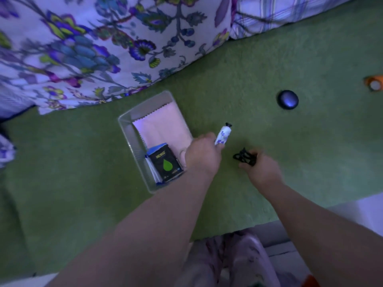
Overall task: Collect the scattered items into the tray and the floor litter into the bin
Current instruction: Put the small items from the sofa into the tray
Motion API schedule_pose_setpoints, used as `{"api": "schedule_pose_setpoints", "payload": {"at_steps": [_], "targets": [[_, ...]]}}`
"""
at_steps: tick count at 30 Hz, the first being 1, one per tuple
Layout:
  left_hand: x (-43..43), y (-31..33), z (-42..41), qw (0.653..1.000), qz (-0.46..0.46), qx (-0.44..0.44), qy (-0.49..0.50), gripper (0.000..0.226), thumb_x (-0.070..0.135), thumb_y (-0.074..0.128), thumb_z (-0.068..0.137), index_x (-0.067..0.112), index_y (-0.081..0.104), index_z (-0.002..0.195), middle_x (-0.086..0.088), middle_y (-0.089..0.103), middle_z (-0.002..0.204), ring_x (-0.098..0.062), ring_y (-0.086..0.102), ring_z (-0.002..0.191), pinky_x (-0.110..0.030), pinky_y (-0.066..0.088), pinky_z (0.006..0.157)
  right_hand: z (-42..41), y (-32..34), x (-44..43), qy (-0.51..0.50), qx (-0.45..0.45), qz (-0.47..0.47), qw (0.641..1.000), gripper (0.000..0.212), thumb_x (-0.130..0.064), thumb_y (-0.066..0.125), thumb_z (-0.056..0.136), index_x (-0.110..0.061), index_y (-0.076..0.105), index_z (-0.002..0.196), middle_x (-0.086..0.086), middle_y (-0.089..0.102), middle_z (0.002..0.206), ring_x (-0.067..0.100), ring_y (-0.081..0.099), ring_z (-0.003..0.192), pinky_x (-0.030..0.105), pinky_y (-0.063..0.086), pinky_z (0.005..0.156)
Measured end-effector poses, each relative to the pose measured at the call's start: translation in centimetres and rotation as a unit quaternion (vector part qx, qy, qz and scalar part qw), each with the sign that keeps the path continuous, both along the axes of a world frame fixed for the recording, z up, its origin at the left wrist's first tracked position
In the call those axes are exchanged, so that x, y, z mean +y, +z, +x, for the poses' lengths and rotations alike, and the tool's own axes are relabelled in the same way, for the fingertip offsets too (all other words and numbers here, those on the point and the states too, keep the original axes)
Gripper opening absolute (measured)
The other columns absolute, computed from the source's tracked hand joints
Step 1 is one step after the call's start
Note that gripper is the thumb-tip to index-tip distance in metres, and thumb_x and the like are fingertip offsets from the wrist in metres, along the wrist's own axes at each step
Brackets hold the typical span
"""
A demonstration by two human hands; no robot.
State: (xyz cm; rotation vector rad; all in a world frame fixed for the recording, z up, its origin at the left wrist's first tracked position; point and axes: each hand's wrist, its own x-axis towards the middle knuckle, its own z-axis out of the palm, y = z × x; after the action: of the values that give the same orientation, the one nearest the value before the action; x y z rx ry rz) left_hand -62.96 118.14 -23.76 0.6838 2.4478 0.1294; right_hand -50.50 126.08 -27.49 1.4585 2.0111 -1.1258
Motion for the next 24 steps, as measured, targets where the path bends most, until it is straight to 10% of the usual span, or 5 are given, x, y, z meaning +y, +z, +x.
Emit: {"api": "schedule_pose_setpoints", "payload": {"at_steps": [5,17,24], "targets": [[-6.0,2.3,-3.2,0.983,-0.001,-0.053,0.177,0.024,0.038,0.052,0.092,0.015,0.055,0.086,-0.004,0.059,0.082,-0.026,0.054,0.079,-0.028,0.037,0.064,-3.7,2.6,-3.1,-0.009,0.027,0.015,0.999,0.047,-0.034,0.068,0.083,-0.016,0.057,0.125,0.013,0.067,0.113,0.032,0.056,0.113,0.036,0.047,0.084],[-7.1,-1.3,-4.4,0.952,0.014,-0.156,0.264,0.019,0.012,0.051,0.091,0.013,0.068,0.083,-0.003,0.059,0.073,-0.021,0.056,0.071,-0.024,0.041,0.061,-6.3,4.4,-6.2,-0.024,0.175,0.101,0.979,0.036,-0.025,0.067,0.085,-0.012,0.06,0.118,0.008,0.057,0.114,0.024,0.062,0.098,0.029,0.047,0.084],[-7.5,-2.4,-4.8,0.949,-0.01,-0.169,0.266,0.027,0.004,0.048,0.092,0.002,0.067,0.111,-0.014,0.068,0.115,-0.027,0.064,0.103,-0.027,0.048,0.076,-8.3,4.0,-7.2,-0.011,0.208,0.111,0.972,0.034,-0.029,0.064,0.087,-0.014,0.06,0.117,0.003,0.067,0.109,0.021,0.062,0.103,0.033,0.052,0.085]]}}
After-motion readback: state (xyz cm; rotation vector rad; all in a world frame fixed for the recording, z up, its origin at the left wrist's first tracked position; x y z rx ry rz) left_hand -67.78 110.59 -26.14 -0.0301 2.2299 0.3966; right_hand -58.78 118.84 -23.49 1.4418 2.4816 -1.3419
